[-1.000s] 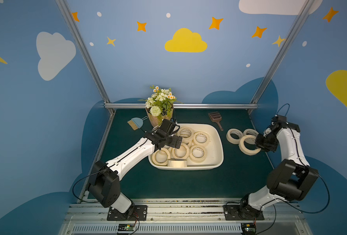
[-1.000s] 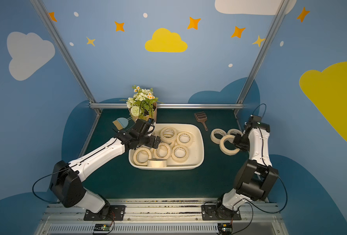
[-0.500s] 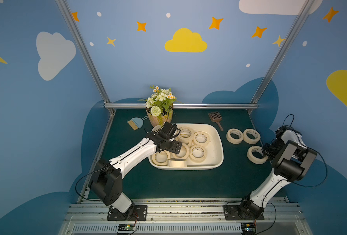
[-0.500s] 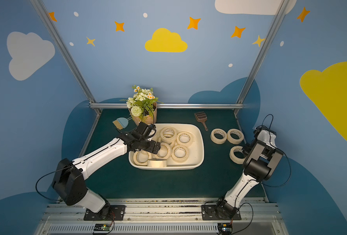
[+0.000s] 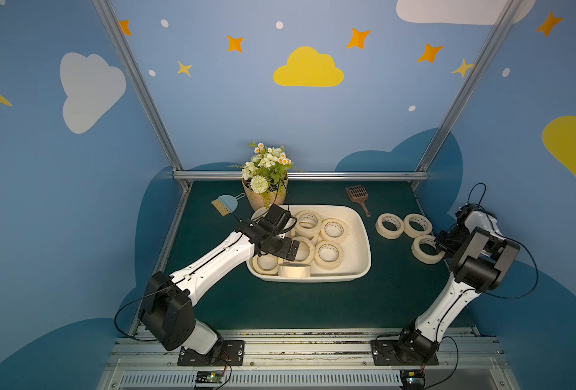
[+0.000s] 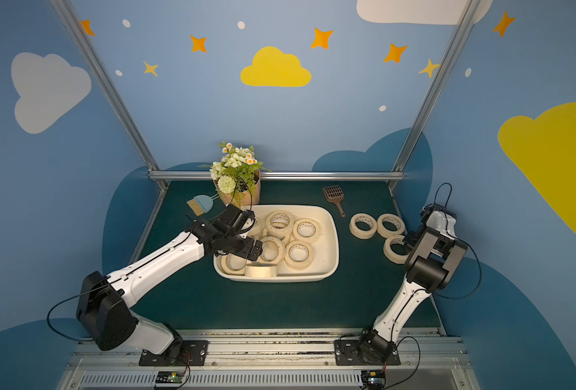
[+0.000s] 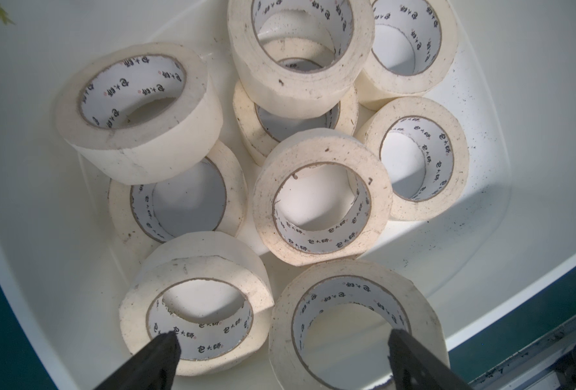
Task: Take out the art tape in the storage box
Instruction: Place the art tape at the center of the board, then pick up the art tape from the storage box.
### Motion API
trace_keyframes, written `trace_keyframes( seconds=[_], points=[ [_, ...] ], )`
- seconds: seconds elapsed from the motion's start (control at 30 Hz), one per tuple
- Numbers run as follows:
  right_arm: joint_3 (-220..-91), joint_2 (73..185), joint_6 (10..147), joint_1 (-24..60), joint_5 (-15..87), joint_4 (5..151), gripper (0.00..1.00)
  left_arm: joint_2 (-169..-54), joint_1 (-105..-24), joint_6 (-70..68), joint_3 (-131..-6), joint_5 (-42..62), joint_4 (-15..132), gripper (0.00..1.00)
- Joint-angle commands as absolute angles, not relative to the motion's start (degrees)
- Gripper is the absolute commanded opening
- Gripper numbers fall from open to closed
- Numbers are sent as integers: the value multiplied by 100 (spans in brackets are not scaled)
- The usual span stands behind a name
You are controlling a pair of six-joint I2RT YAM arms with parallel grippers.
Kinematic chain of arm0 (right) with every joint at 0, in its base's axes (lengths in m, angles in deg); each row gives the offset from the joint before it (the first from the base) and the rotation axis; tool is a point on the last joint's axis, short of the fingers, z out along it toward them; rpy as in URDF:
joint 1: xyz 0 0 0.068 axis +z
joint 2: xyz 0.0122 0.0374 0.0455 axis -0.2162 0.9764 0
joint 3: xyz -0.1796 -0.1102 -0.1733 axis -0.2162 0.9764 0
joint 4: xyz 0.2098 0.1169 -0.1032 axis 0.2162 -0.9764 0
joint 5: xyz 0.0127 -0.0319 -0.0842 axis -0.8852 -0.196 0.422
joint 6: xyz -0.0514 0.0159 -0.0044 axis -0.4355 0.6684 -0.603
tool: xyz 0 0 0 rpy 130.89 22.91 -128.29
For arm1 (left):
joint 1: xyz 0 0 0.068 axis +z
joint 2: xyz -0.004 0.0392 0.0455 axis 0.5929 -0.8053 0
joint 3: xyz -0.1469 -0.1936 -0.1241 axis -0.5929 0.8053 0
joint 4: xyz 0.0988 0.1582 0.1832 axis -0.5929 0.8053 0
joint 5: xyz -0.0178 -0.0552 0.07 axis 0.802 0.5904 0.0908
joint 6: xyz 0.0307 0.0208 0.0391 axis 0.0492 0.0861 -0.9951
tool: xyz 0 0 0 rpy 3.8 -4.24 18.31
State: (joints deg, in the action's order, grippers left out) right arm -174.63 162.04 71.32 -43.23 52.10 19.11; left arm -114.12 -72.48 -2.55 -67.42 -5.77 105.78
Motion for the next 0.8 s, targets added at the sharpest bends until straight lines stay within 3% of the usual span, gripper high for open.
trace_keyframes(
  seconds=[0.0,0.07,0.17,0.5,0.77],
  points=[
    [-17517,16251,7101,-4256,5396,2050,57,-11428,-7265,-144,-6663,-293,10741,99],
    [-17413,16172,7063,-4236,5451,2073,70,-11502,-7267,-121,-6671,-171,10735,98],
    [-17326,15927,7054,-4092,5477,2115,75,-11599,-7274,-84,-6719,-130,10756,96],
    [-16918,14811,6984,-2777,5042,2076,77,-11890,-7265,-107,-6594,-1294,9491,90],
    [-16816,13929,6910,-1882,4518,1833,78,-12819,-7030,-460,-6433,-703,8249,82]
  ],
)
